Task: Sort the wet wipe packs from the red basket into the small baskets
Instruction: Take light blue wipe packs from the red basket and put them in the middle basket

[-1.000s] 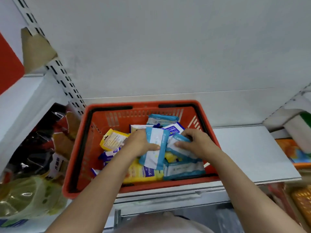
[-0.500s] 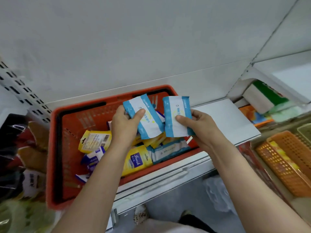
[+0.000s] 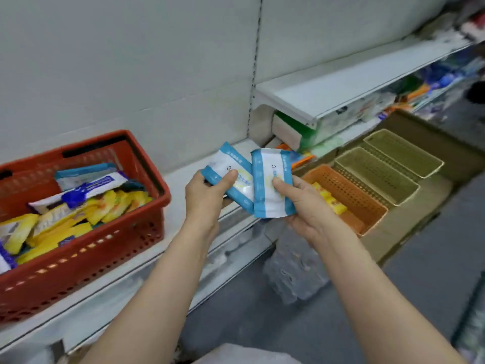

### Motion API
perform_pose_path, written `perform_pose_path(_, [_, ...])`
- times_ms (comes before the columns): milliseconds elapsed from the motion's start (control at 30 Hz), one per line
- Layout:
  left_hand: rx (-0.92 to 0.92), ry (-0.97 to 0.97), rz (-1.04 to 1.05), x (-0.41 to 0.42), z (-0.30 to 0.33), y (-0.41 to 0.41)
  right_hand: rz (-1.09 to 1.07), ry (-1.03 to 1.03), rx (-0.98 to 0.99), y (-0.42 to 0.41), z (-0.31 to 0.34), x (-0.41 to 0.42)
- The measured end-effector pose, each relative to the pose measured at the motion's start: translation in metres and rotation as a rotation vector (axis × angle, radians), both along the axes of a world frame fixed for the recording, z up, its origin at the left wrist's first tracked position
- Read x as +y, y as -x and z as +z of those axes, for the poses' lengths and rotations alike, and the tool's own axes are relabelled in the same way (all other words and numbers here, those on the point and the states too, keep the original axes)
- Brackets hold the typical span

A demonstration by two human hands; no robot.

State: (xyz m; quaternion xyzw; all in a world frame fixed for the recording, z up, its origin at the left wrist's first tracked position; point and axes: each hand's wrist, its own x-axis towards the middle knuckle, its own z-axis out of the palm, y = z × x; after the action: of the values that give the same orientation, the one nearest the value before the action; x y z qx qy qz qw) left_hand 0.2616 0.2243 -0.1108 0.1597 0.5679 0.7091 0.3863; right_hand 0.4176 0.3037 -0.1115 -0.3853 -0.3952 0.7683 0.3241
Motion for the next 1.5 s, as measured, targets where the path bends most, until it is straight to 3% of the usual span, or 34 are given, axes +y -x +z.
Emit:
perform_pose_path(133, [0.011, 0.044, -0.099, 0.036, -0.006, -0.093, -0.12, -0.057, -0.134, -0.118, -0.004, 0.03])
perform_pose_path(300, [0.227, 0.155, -0.285, 0.071, -0.017, -0.17, -0.151, -0.108, -0.293, -0.216, -0.008, 0.061])
perform_pose_path(533, [0.385, 0.24, -0.597, 0.153, -0.033, -0.215, -0.138, -0.133, -0.372, -0.276, -0.013, 0.125])
perform_pose_path(667, [0.302, 0.303, -0.629, 0.214, -0.053, -0.234, -0.1, -0.141, -0.42, -0.293, -0.02, 0.182])
perform_pose_path(867, [0.207, 0.338, -0.421, 0.291, -0.073, -0.252, -0.176, -0.175, -0.553, -0.318, -0.023, 0.277])
perform_pose_path(1067, [0.187, 0.415, -0.311, 0.345, -0.09, -0.257, -0.103, -0.145, -0.595, -0.325, -0.037, 0.36])
perform_pose_path(1267, [0.143, 0.513, -0.085, 0.384, -0.127, -0.263, 0.054, -0.125, -0.637, -0.318, -0.082, 0.455])
perform_pose_path(1500, [0.005, 0.633, 0.243, 0.427, -0.153, -0.302, 0.44, -0.314, -0.794, -0.295, -0.161, 0.564])
